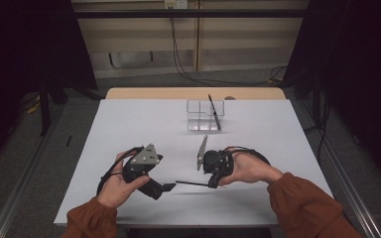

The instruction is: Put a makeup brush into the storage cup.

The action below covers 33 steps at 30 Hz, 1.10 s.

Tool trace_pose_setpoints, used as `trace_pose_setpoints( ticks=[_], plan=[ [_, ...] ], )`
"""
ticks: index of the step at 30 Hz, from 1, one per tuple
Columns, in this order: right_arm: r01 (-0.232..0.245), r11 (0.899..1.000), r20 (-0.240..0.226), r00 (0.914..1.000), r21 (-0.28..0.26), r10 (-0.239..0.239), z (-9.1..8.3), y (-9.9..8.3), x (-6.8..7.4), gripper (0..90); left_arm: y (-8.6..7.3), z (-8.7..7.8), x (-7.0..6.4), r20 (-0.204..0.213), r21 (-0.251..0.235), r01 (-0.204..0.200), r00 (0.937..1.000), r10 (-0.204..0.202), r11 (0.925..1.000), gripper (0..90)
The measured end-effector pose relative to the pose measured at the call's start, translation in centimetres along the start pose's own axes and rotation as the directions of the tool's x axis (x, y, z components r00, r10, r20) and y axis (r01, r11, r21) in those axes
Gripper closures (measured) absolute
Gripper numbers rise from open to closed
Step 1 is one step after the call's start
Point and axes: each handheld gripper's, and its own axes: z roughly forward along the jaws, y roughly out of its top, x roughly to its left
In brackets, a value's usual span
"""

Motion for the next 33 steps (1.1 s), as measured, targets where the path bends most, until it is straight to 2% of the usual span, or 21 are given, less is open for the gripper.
trace_pose_setpoints(
  ticks=[4,6,11,14,17,21,23,25,27,28,29,30,31,32,33],
  plan=[
    [0.011,1.0,0.001,0.9999,0.007,-0.011,0.0,0.1,0.1,86.9,0.7,0.6,-0.2,-0.012,0.083,-0.034,0.9993,0.035,0.9959,5.4],
    [0.017,1.0,0.0,0.9999,0.007,-0.017,0.2,0.1,0.2,86.9,1.0,1.0,-0.3,0.009,0.111,-0.025,0.9997,0.024,0.9935,5.5],
    [0.023,1.0,-0.01,0.9997,0.008,-0.023,0.4,0.3,0.3,86.9,1.8,1.9,-0.5,0.058,0.171,-0.055,0.9973,0.046,0.9838,8.4],
    [0.025,1.0,-0.011,0.9996,0.011,-0.025,0.3,0.3,0.3,86.9,2.0,2.4,-0.3,0.087,0.196,-0.056,0.9954,0.039,0.979,9.1],
    [0.027,1.0,-0.01,0.9996,0.015,-0.026,0.3,0.2,0.3,87.0,2.1,3.0,-0.3,0.118,0.244,-0.057,0.9926,0.029,0.9681,8.7],
    [0.027,1.0,-0.015,0.9995,0.011,-0.027,0.3,0.1,0.3,86.9,2.2,3.6,-0.4,0.148,0.298,-0.086,0.9881,0.043,0.9506,8.5],
    [0.031,0.999,-0.018,0.9994,0.014,-0.031,0.3,0.2,0.4,86.9,2.1,3.9,-0.3,0.166,0.3,-0.089,0.9853,0.04,0.9496,8.5],
    [0.036,0.999,-0.021,0.9991,0.018,-0.036,0.4,0.2,0.4,86.9,2.1,4.0,-0.2,0.174,0.311,-0.098,0.9837,0.044,0.9455,8.5],
    [0.037,0.999,-0.024,0.999,0.017,-0.037,0.5,0.2,0.5,86.9,2.1,4.2,-0.1,0.126,0.346,-0.096,0.9905,0.055,0.9333,7.2],
    [0.043,0.999,-0.025,0.9988,0.018,-0.042,0.5,0.2,0.4,86.9,2.1,4.3,-0.1,0.128,0.357,-0.103,0.9899,0.061,0.9284,9.1],
    [0.037,0.999,-0.025,0.999,0.023,-0.037,0.4,0.2,0.4,86.9,2.0,4.4,-0.1,0.142,0.363,-0.104,0.9883,0.055,0.9258,9.2],
    [0.036,0.999,-0.025,0.9991,0.025,-0.035,0.5,0.2,0.4,86.9,2.0,4.4,0.0,0.174,0.366,-0.108,0.9836,0.046,0.9242,8.0],
    [0.036,0.999,-0.026,0.999,0.025,-0.035,0.5,0.2,0.4,86.9,2.0,4.5,0.0,0.179,0.372,-0.109,0.9829,0.044,0.9219,8.2],
    [0.037,0.999,-0.028,0.9989,0.024,-0.036,0.4,0.2,0.4,86.9,2.1,4.5,0.0,0.197,0.378,-0.117,0.9794,0.044,0.9185,11.9],
    [0.038,0.999,-0.027,0.9989,0.023,-0.037,0.4,0.2,0.4,86.9,2.1,4.5,0.0,0.213,0.377,-0.124,0.9761,0.045,0.918,14.5]
  ],
)
